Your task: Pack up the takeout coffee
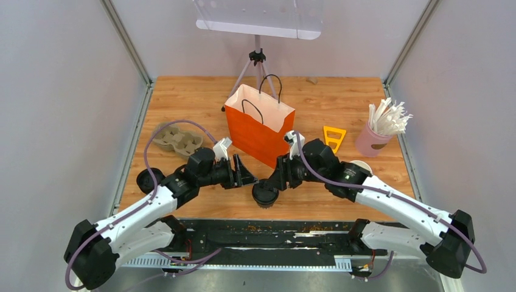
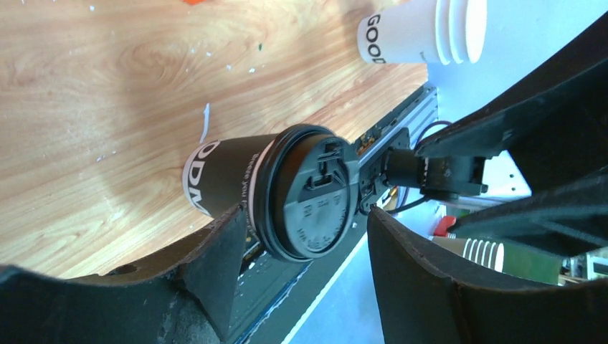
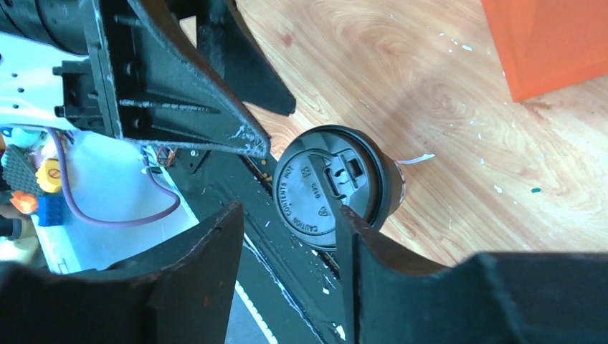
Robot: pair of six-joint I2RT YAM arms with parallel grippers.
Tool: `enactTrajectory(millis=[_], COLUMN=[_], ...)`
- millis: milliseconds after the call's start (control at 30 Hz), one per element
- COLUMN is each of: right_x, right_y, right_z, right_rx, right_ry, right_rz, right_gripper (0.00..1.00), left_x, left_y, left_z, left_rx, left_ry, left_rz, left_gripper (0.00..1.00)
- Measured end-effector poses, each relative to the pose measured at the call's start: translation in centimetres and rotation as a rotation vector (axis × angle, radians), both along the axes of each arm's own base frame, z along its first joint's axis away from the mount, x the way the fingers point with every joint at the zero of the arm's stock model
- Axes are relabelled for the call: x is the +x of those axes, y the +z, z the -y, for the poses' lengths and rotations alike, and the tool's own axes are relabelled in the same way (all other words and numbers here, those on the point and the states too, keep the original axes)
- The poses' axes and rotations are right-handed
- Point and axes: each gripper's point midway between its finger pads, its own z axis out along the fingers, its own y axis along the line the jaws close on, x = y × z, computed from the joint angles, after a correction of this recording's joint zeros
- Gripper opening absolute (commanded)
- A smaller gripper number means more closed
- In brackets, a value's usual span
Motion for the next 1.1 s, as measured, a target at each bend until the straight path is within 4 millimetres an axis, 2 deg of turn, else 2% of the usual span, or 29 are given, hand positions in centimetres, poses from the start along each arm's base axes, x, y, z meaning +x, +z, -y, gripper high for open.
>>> enactTrajectory(millis=[100,167,200,233,267,300,467,600,700,800,1100], right_x=[-0.8,-1.3,-1.6,-1.7,-1.8,-1.9,-1.8,-1.6,-1.5,-1.2,-1.0], right_y=[0.9,1.1,1.1,1.2,1.1,1.0,-0.4,-1.8,-2.6,-3.1,-4.1], right_z=[-0.4,-0.6,-0.7,-0.9,-1.1,-1.3,-2.2,-2.6,-2.8,-2.8,-2.5], right_rx=[-0.031,-0.069,-0.094,-0.12,-0.148,-0.175,-0.301,-0.392,-0.432,-0.462,-0.514], right_ry=[0.012,0.015,0.018,0.019,0.02,0.02,0.025,0.037,0.041,0.04,0.051], right_rz=[0.041,0.066,0.083,0.099,0.114,0.13,0.178,0.204,0.215,0.229,0.242], right_gripper=[0.79,0.85,0.89,0.94,0.96,0.98,0.99,1.0,1.0,0.98,0.95], left_x=[0.7,1.0,1.2,1.5,1.7,1.8,1.8,1.2,0.6,0.1,-0.9], left_y=[1.6,2.5,2.9,3.5,4.5,5.4,11.3,14.1,14.9,14.7,14.4], left_z=[-0.2,-0.6,-0.9,-1.4,-2.1,-2.7,-6.9,-10.7,-13.1,-15.0,-17.6], left_rx=[0.022,0.05,0.068,0.092,0.115,0.13,0.175,0.207,0.233,0.269,0.289], left_ry=[0.008,0.02,0.03,0.046,0.068,0.082,0.217,0.337,0.408,0.454,0.529], left_rz=[0.046,0.077,0.094,0.117,0.15,0.182,0.354,0.456,0.505,0.526,0.56], left_gripper=[0.76,0.79,0.81,0.9,0.97,0.99,1.0,1.0,1.0,1.0,1.0])
